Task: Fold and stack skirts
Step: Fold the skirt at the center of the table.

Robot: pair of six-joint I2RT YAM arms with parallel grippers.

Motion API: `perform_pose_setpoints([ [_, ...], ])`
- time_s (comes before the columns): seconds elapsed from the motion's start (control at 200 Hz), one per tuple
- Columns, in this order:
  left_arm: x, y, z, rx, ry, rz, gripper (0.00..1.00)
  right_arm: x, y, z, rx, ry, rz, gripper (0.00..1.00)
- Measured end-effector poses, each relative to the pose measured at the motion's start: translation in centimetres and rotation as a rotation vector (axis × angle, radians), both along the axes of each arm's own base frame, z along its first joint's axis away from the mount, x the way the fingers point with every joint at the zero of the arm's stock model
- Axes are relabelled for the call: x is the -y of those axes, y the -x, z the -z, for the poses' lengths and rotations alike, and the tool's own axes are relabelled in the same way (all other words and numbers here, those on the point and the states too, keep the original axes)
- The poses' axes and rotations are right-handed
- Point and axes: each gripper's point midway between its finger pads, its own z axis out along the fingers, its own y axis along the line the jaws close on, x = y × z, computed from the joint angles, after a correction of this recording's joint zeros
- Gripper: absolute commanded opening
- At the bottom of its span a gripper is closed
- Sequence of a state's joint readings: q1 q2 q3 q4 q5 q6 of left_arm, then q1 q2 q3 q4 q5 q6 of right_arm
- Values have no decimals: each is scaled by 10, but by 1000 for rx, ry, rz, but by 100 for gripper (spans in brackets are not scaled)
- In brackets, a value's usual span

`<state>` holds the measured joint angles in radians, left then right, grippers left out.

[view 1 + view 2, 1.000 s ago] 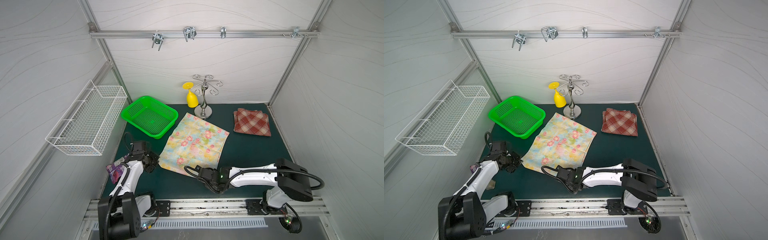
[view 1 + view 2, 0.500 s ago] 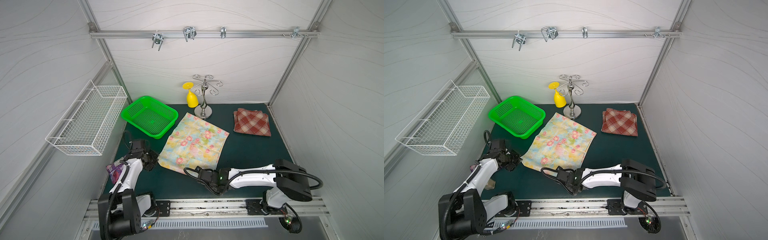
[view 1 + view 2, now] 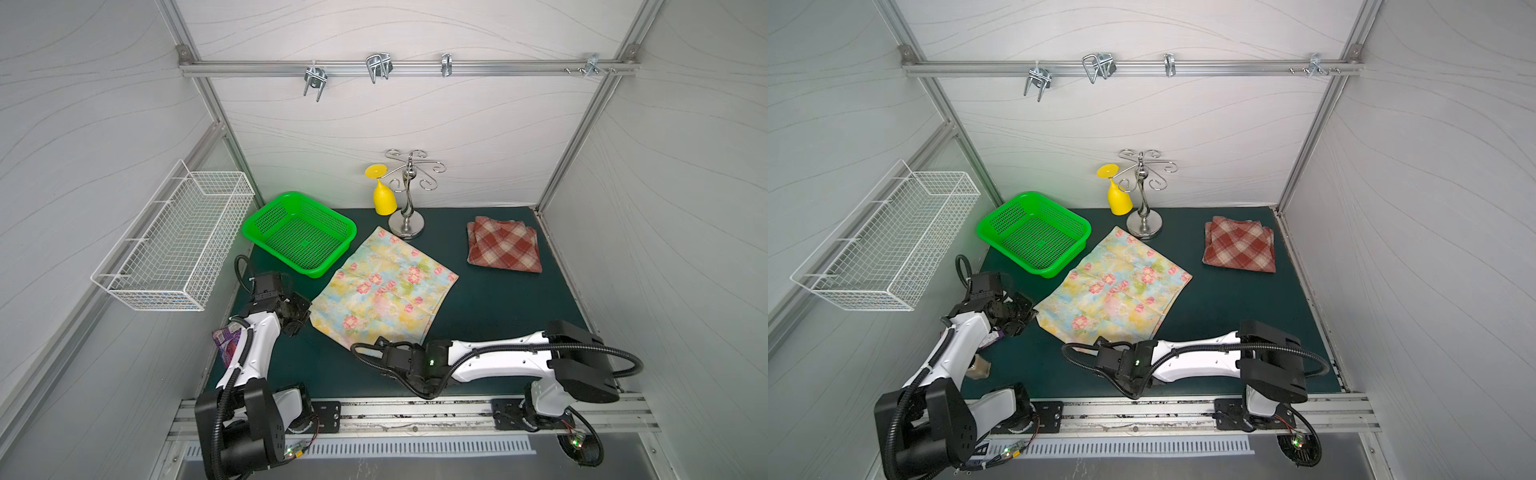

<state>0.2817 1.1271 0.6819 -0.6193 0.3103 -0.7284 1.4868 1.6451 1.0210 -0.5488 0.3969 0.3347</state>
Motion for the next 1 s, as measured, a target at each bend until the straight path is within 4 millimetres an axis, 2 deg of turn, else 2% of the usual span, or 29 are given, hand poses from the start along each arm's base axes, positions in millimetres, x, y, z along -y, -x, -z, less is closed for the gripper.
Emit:
perform_pose_setpoints([
  [0.285,-10,3,-30,52,-18,-36,0,-16,15,-26,2,-35,-8,0],
  [0.46,-16,8,-42,46,-9,-70,0,-17,28,-32,-18,-38,-10,0],
  [0.7,-12,6,-58,62,34,-86,0,-25,55,-39,-84,-76,-5,0],
  [0.861,-8,-1,-65,78,78,-94,0,-24,55,-45,-103,-106,33,0],
  [1.001,-6,-9,-68,92,110,-96,0,-16,43,-61,-126,-161,85,0],
])
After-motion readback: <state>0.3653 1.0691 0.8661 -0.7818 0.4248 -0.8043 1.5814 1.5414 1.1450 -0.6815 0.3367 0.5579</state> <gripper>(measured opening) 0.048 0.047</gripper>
